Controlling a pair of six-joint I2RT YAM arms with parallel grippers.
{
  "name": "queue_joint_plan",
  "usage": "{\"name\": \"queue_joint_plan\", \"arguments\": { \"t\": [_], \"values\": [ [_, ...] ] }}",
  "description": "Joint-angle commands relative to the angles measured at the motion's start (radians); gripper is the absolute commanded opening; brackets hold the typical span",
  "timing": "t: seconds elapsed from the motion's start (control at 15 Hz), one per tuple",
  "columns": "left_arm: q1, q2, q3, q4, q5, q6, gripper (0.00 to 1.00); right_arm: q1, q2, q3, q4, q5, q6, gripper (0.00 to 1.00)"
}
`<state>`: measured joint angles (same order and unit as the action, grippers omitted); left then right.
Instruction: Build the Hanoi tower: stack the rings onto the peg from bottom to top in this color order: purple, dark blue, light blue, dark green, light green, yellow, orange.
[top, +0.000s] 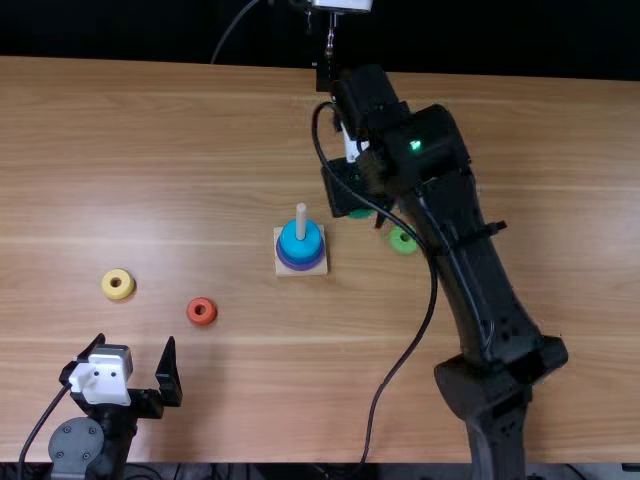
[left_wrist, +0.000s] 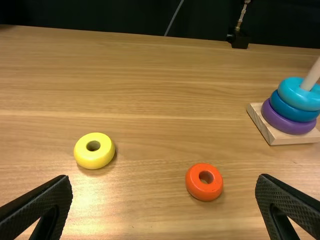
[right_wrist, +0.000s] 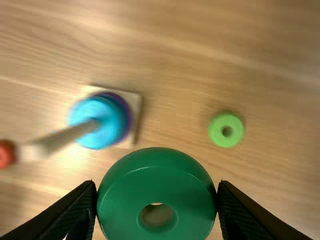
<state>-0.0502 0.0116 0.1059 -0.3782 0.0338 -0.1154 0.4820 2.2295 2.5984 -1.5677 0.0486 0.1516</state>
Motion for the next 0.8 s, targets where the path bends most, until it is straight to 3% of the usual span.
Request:
{"name": "queue_joint_plan", "arguments": {
  "t": [0.0, 0.73],
  "values": [
    [0.016, -0.012, -0.106, -0.069, 0.021, 0.003, 1.0, 0.026, 0.013, 0.065, -0.003, -0.001, -0.003, 0.0],
    [0.016, -0.012, -0.106, -0.069, 0.023, 0.003, 1.0, 0.107, 0.098, 0.155, -0.003, 0.001, -0.003, 0.0]
  ]
}}
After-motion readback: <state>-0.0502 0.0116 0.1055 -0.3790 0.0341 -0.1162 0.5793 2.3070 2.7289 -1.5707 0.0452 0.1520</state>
